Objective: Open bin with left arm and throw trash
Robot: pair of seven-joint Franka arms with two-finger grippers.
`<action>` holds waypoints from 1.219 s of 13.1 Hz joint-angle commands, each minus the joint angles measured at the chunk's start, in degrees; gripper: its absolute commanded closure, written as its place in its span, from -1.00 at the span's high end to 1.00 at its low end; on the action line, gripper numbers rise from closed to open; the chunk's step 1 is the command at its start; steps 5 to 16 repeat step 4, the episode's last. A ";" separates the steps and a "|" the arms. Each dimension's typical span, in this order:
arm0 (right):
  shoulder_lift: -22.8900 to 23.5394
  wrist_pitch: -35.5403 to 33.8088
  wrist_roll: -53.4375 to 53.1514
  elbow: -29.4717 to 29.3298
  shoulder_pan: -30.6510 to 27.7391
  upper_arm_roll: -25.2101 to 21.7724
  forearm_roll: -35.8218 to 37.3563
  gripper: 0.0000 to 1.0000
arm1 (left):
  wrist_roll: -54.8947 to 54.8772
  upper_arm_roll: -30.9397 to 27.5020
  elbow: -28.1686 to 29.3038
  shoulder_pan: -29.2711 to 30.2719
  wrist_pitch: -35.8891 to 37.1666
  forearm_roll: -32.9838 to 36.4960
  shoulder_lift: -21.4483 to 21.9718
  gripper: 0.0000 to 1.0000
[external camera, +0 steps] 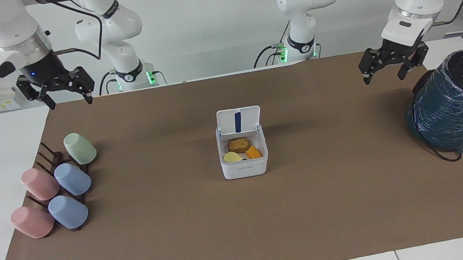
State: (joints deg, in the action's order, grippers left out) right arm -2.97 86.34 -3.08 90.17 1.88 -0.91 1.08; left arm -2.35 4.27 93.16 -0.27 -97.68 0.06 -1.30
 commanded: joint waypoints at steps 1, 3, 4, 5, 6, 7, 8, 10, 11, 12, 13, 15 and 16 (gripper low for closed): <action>-1.34 -0.04 0.62 1.50 -0.30 0.20 -0.38 1.00 | 1.90 -0.23 0.00 -0.35 0.56 0.99 0.78 1.00; -1.34 -0.04 0.62 1.50 -0.30 0.20 -0.38 1.00 | 2.09 -0.23 0.09 -0.35 0.65 0.99 0.78 1.00; -1.34 -0.04 0.62 1.50 -0.30 0.11 -0.38 1.00 | 2.00 -0.23 0.09 -0.35 0.65 0.99 0.78 1.00; -1.34 -0.04 0.62 1.50 -0.30 0.11 -0.38 1.00 | 2.00 -0.23 0.09 -0.35 0.65 0.99 0.78 1.00; -1.34 -0.04 0.62 1.50 -0.30 0.11 -0.38 1.00 | 2.00 -0.23 0.09 -0.35 0.65 0.99 0.78 1.00; -1.34 -0.04 0.62 1.50 -0.30 0.11 -0.38 1.00 | 2.00 -0.23 0.09 -0.35 0.65 0.99 0.78 1.00; -1.34 -0.04 0.62 1.50 -0.30 0.11 -0.38 1.00 | 2.00 -0.23 0.09 -0.35 0.65 0.99 0.78 1.00; -1.34 -0.04 0.62 1.50 -0.30 0.11 -0.38 1.00 | 2.00 -0.23 0.09 -0.35 0.65 0.99 0.78 1.00; -1.34 -0.04 0.62 1.50 -0.30 0.11 -0.38 1.00 | 2.00 -0.23 0.09 -0.35 0.65 0.99 0.78 1.00; -1.34 -0.04 0.62 1.50 -0.30 0.11 -0.38 1.00 | 2.00 -0.23 0.09 -0.35 0.65 0.99 0.78 1.00; -1.34 -0.04 0.62 1.50 -0.30 0.11 -0.38 1.00 | 2.00 -0.23 0.09 -0.35 0.65 0.99 0.78 1.00; -1.34 -0.04 0.62 1.50 -0.30 0.11 -0.38 1.00 | 2.00 -0.23 0.09 -0.35 0.65 0.99 0.78 1.00; -1.34 -0.04 0.62 1.50 -0.30 0.11 -0.38 1.00 | 2.00 -0.23 0.09 -0.35 0.65 0.99 0.78 1.00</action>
